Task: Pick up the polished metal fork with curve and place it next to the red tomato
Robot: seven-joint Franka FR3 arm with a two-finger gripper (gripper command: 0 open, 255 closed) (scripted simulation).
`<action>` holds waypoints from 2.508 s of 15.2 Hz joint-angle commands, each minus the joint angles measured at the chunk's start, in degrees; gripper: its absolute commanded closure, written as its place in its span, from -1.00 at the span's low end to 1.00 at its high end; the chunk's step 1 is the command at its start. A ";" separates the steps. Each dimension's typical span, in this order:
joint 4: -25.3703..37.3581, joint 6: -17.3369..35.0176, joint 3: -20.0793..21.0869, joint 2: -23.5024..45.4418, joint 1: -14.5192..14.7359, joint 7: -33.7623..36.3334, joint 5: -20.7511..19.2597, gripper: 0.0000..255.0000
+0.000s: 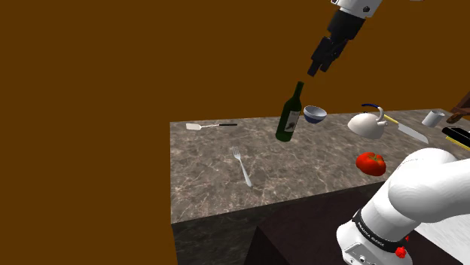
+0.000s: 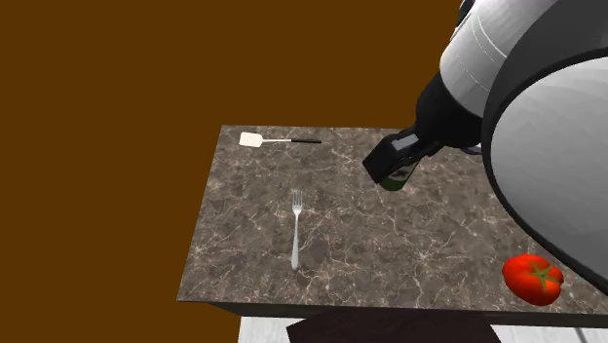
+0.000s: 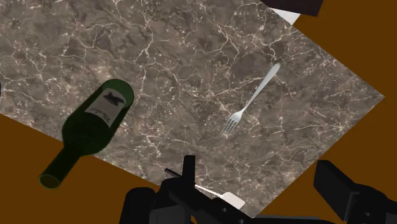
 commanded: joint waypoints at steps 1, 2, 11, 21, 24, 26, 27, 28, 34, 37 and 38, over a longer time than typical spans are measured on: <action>0.00 0.00 0.00 0.00 0.00 0.00 0.00 -1.00; -1.38 1.68 0.65 0.48 -0.15 1.21 0.26 -1.00; -10.44 17.34 6.70 8.74 -1.38 12.14 2.32 -1.00; -12.98 34.90 13.27 25.82 -3.36 25.46 1.80 -1.00; -12.14 39.73 14.99 32.25 -4.18 30.16 0.21 -1.00; -11.17 42.70 15.89 36.77 -4.66 33.61 -1.41 -1.00; -10.57 44.10 16.26 39.09 -4.88 35.42 -2.40 -1.00; -9.88 45.43 16.51 41.45 -5.01 37.31 -3.50 -1.00; -4.13 51.83 15.40 55.80 -3.77 48.88 -11.05 -1.00; -2.83 53.30 14.45 58.92 -2.92 50.92 -12.52 -1.00; -2.75 53.93 14.21 59.66 -2.76 51.23 -12.96 -1.00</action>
